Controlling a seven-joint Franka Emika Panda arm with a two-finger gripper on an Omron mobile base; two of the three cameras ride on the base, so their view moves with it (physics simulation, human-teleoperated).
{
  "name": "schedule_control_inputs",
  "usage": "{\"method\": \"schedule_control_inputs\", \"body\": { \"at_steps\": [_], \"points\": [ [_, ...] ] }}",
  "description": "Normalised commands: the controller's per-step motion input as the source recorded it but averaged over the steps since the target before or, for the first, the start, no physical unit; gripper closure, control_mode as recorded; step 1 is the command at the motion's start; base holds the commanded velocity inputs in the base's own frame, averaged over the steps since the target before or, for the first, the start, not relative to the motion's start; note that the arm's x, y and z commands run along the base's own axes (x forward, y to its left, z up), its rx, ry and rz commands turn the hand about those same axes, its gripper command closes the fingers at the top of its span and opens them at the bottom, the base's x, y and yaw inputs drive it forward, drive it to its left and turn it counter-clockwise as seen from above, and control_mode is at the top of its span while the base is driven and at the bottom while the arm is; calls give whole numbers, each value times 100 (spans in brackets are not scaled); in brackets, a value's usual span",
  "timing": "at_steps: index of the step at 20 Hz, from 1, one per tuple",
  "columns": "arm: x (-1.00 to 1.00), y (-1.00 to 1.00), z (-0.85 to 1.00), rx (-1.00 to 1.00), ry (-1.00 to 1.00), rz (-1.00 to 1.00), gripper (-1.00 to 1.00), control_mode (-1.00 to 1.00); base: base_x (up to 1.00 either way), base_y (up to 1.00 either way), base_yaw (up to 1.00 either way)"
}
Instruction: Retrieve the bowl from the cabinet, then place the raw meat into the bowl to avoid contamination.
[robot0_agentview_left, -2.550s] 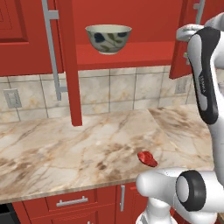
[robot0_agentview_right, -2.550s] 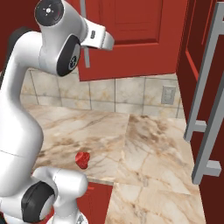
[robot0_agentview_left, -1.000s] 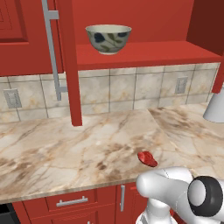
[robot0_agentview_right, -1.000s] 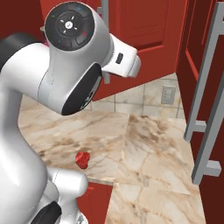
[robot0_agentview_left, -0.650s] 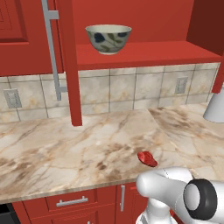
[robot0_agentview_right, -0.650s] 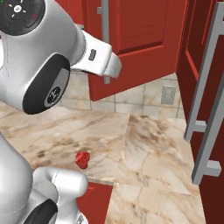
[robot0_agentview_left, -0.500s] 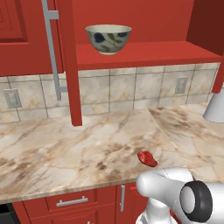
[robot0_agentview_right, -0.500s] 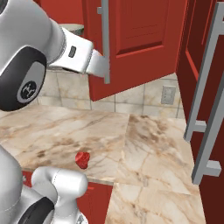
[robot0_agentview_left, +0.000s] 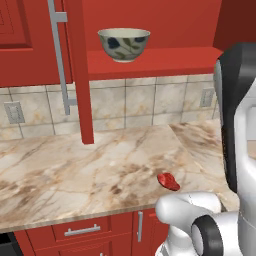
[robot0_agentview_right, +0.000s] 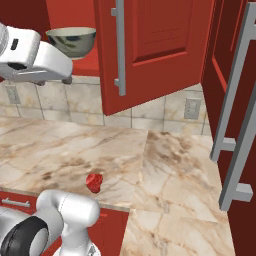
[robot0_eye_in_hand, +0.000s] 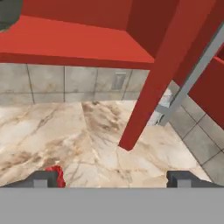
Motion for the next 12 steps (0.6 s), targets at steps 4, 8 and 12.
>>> {"method": "schedule_control_inputs", "body": {
  "at_steps": [4,8,12],
  "points": [
    [29,44,-24,-47,23,-1,-100,-100,0,0,0],
    [44,23,-24,-45,24,0,-100,-100,0,0,0],
    [54,9,-16,-41,27,0,-100,-100,0,0,0]
  ]
}}
